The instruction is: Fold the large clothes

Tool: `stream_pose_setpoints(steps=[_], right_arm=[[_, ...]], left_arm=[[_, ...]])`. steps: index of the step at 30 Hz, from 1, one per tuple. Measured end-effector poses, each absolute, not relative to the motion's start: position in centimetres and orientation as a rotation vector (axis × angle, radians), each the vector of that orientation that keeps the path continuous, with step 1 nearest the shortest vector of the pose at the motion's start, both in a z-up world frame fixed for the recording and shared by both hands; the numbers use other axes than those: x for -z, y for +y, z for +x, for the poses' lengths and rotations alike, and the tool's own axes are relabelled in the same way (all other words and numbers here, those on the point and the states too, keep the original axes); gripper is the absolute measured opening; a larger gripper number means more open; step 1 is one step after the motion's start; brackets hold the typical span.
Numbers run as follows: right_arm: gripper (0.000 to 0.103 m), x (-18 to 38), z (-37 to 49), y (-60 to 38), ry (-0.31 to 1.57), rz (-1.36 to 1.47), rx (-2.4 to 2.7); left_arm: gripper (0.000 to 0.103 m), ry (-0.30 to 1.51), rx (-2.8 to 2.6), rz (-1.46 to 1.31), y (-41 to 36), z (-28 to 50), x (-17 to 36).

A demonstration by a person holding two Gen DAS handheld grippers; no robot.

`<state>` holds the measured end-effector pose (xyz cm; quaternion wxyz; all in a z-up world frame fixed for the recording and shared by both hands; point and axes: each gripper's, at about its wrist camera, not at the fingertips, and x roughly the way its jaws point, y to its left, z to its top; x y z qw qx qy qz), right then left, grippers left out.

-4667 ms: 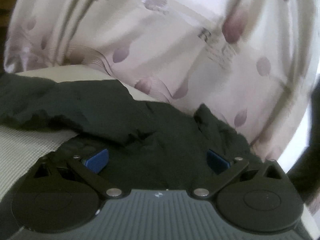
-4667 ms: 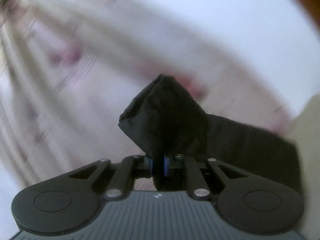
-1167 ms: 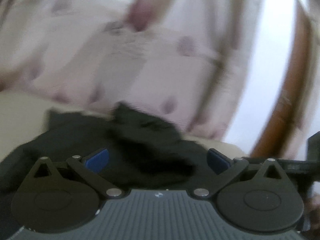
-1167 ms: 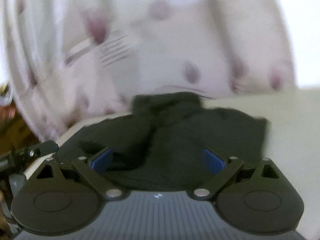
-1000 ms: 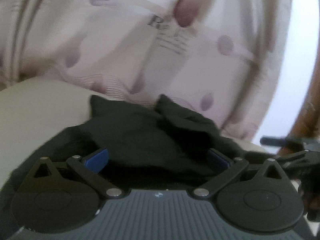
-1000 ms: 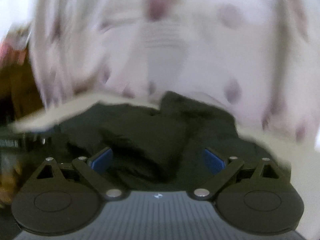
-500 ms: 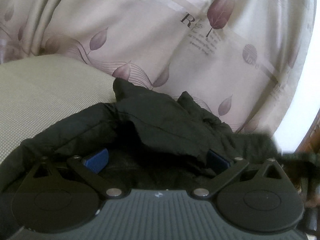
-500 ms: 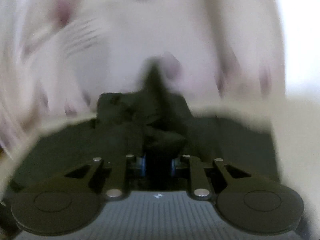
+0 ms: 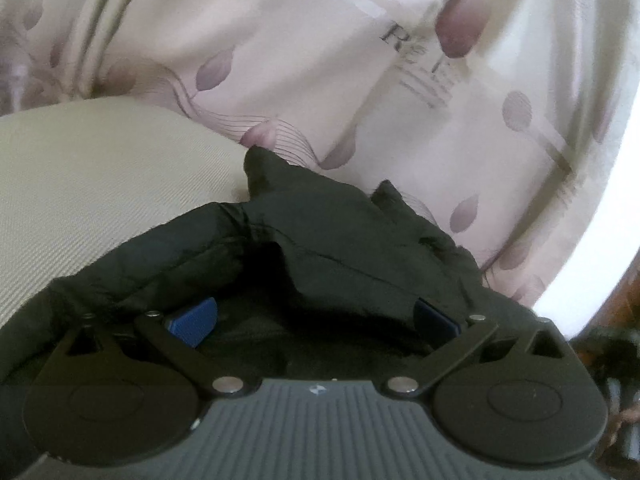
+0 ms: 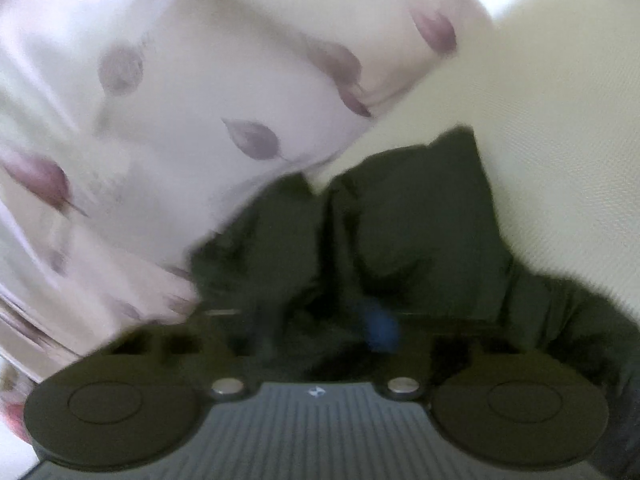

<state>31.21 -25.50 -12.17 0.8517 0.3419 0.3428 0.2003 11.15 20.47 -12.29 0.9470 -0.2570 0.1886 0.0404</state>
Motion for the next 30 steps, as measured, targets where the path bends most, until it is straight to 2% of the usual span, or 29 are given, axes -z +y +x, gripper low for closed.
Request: stream_pose_setpoints(steps=[3,8,13,14,16,17,18,21,27,28,30], right_arm=[[0.019,12.4,31.8,-23.4,0.738,0.628,-0.414],[0.017,12.7,32.7,-18.8,0.759,0.366,-0.451],[0.019,13.7,33.3,-21.4,0.783,0.533,-0.512],[0.023,13.7,33.0,-22.4,0.789,0.589,-0.523],[0.044,13.2,31.2,-24.9,0.759,0.718,-0.547],[0.067,12.7,29.7,-26.5,0.718,0.776,-0.581],[0.086,12.1,28.1,-27.8,0.684,0.804,-0.608],[0.087,9.6,21.8,-32.5,0.609,0.737,-0.644],[0.088,3.8,4.8,-42.0,0.339,0.280,-0.404],[0.089,3.4,2.3,-42.9,0.312,0.196,-0.348],[0.101,3.5,-2.1,-44.4,0.319,0.077,-0.283]], left_arm=[[0.103,0.377,-0.117,-0.543,20.8,11.0,12.4],[0.103,0.379,-0.146,-0.550,21.0,10.8,12.4],[0.103,0.386,-0.159,-0.556,21.2,10.9,12.3],[0.103,0.391,-0.158,-0.553,21.2,10.9,12.3],[0.103,0.423,-0.131,-0.533,21.3,11.1,11.9],[0.102,0.444,-0.109,-0.518,21.3,10.9,11.6],[0.102,0.457,-0.081,-0.500,21.3,10.5,11.1],[0.103,0.423,-0.025,-0.404,21.1,6.8,9.0],[0.103,0.409,0.005,-0.203,21.3,-2.3,6.6],[0.103,0.422,0.017,-0.184,21.6,-3.9,6.7],[0.103,0.446,0.018,-0.136,21.9,-6.9,7.1]])
